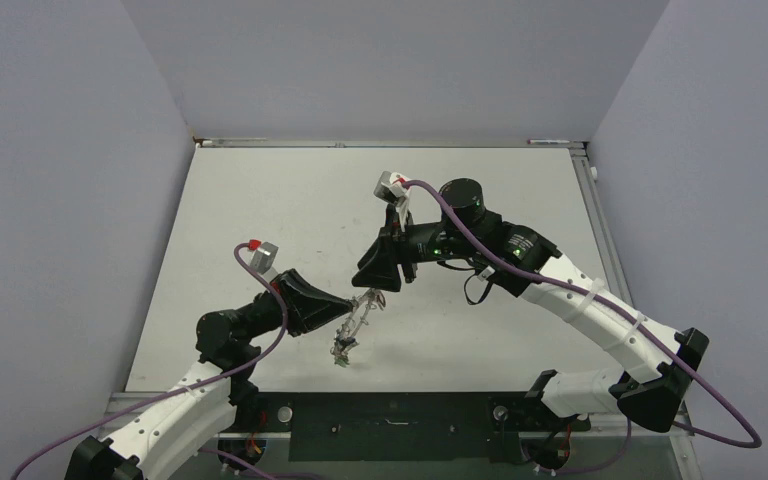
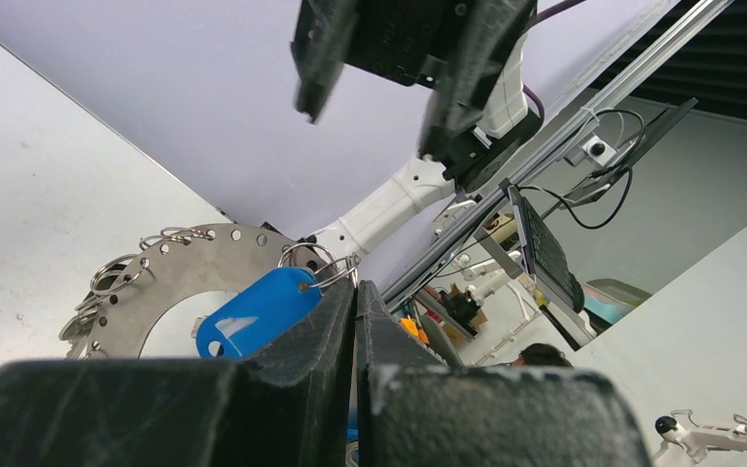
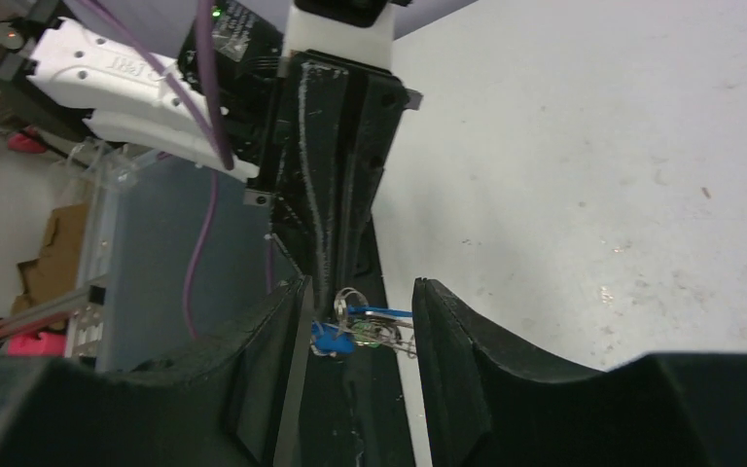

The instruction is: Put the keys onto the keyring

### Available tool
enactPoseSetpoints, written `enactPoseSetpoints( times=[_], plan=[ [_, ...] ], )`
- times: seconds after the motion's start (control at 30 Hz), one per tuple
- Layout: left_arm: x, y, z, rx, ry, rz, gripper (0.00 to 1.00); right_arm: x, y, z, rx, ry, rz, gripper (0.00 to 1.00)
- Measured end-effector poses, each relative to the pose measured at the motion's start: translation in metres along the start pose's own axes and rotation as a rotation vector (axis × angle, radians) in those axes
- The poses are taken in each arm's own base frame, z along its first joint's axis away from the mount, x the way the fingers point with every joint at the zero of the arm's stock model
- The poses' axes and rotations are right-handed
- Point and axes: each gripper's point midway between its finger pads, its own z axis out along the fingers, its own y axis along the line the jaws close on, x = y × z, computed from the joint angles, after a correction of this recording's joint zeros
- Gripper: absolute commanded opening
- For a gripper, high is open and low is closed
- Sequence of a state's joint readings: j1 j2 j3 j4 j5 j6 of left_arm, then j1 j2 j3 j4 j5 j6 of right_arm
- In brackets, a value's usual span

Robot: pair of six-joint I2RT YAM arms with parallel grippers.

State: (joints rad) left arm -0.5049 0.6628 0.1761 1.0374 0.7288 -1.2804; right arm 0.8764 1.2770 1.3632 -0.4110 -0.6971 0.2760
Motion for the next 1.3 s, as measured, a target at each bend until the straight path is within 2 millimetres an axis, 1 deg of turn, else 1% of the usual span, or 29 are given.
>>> enactPoseSetpoints(
  times=[0.13, 0.33, 0.4, 0.63, 0.87, 1.03, 1.3],
  plan=[
    [-0.001, 0.001, 0.000, -0.003, -0.011, 0.000, 0.00, 0.002, 0.018, -0.001, -0.094, 0.015, 0.032, 0.42],
    [-0.003, -0.002, 0.000, 0.002, -0.021, 0.008, 0.00, 0.005, 0.031, -0.003, -0.165, 0.036, 0.059, 0.40],
    [-0.003, -0.002, -0.001, 0.004, -0.025, 0.011, 0.00, 0.007, 0.030, 0.000, -0.173, 0.048, 0.071, 0.41],
    [-0.002, 0.000, -0.002, -0.001, -0.027, 0.012, 0.00, 0.020, 0.018, 0.013, -0.164, 0.095, 0.108, 0.40],
    [-0.002, 0.000, -0.002, -0.001, -0.027, 0.015, 0.00, 0.030, 0.012, 0.020, -0.168, 0.130, 0.121, 0.32],
    [-0.002, -0.001, -0.002, 0.002, -0.028, 0.019, 0.00, 0.032, 0.015, 0.019, -0.188, 0.140, 0.121, 0.28],
    [-0.002, 0.000, -0.002, 0.001, -0.031, 0.018, 0.00, 0.034, 0.023, 0.019, -0.223, 0.151, 0.109, 0.26]
  ],
)
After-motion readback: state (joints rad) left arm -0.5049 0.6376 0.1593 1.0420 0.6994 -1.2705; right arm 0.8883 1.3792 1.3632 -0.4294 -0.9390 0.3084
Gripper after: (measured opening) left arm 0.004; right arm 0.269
